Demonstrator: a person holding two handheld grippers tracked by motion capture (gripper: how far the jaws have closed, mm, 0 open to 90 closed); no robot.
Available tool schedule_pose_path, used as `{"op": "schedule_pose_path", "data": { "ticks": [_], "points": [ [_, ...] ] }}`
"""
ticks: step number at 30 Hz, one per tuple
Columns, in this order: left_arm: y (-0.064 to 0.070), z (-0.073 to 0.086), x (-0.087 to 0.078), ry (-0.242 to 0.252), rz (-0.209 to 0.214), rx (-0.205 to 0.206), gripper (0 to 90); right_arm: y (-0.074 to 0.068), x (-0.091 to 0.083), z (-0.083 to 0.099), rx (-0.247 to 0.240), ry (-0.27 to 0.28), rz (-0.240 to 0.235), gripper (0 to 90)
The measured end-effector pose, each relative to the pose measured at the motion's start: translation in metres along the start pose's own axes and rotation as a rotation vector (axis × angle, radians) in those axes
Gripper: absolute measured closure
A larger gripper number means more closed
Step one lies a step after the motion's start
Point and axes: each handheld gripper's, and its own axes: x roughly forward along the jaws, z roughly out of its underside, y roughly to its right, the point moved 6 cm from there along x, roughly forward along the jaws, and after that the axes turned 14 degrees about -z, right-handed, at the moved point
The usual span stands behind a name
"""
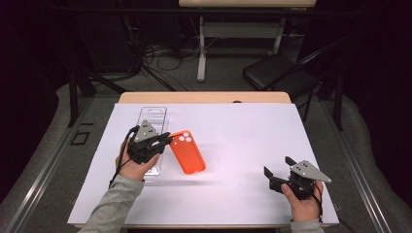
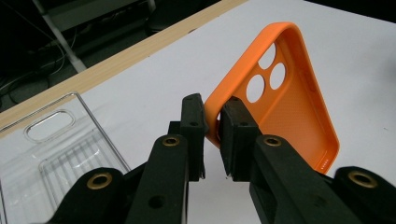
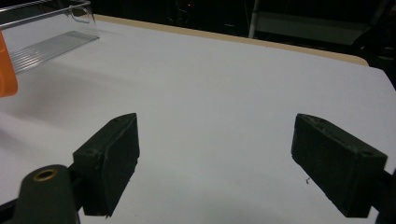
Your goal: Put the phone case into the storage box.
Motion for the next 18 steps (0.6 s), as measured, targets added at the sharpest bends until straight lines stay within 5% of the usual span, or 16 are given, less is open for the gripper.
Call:
{"op": "schedule_pose_path", "data": {
  "ticks": [18],
  "points": [
    [-0.0026,-0.0094,0.0008,-0.007,-0.002,0.03,80.4,-0.0017,0.0013,0.0018,0.008,-0.004,-0.016,15.6]
  ]
}}
